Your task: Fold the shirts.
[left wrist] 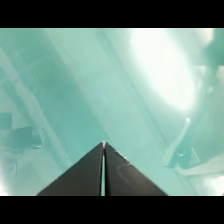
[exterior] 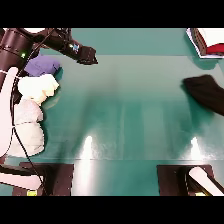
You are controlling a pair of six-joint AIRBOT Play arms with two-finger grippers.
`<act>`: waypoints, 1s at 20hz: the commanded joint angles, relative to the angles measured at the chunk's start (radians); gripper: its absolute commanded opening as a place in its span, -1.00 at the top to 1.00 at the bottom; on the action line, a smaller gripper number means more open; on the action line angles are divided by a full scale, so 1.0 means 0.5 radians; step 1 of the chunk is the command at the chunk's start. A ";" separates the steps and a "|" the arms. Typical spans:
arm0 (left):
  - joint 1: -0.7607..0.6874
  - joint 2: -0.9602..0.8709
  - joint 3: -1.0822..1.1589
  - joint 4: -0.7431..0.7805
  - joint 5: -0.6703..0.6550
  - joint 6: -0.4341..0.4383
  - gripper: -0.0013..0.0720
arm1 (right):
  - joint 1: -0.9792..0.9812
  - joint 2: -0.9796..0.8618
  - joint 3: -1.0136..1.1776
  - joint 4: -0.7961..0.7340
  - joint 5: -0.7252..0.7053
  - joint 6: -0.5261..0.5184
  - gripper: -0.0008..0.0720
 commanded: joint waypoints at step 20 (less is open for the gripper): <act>-0.021 0.002 0.000 -0.011 0.002 -0.011 0.90 | 0.445 -0.276 0.983 -0.423 0.896 0.184 -0.56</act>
